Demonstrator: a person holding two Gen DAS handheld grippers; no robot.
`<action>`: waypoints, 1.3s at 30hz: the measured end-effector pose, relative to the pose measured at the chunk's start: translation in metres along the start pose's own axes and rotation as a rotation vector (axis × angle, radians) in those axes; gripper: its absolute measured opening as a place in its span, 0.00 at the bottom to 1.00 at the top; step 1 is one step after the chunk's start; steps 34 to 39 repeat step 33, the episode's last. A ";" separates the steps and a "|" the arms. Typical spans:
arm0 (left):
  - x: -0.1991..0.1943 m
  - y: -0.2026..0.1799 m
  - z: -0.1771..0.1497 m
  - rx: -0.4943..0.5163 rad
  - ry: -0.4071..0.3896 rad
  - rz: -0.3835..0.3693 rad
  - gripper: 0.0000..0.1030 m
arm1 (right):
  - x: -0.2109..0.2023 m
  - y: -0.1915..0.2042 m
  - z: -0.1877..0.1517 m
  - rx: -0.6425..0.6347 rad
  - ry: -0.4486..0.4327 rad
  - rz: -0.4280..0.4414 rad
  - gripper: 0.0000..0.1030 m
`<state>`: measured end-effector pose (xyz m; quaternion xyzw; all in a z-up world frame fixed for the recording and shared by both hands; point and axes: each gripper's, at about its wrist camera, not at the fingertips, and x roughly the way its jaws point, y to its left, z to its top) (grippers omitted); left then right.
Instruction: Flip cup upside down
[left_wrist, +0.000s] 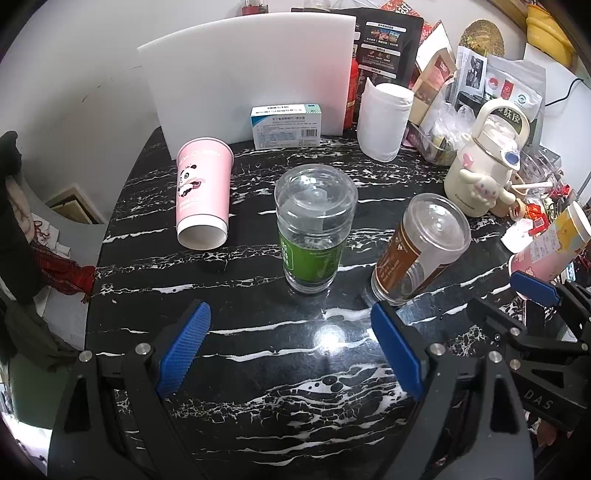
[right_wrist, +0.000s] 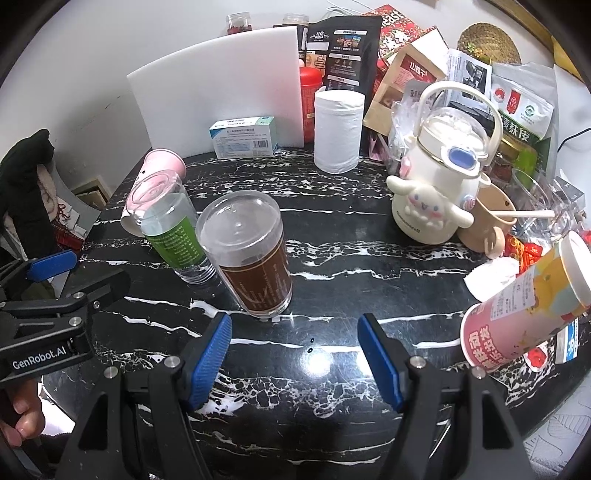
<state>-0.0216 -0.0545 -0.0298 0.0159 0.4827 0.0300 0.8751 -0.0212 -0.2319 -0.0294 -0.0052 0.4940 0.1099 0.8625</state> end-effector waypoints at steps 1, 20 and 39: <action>0.000 0.000 0.000 0.001 0.000 0.001 0.86 | 0.000 0.000 0.000 0.000 0.001 0.000 0.69; 0.004 0.002 0.003 0.006 0.016 -0.015 0.86 | 0.004 0.001 0.002 0.004 0.013 0.003 0.69; 0.009 0.001 0.004 0.011 0.027 0.001 0.86 | 0.008 0.001 0.002 0.007 0.016 0.004 0.69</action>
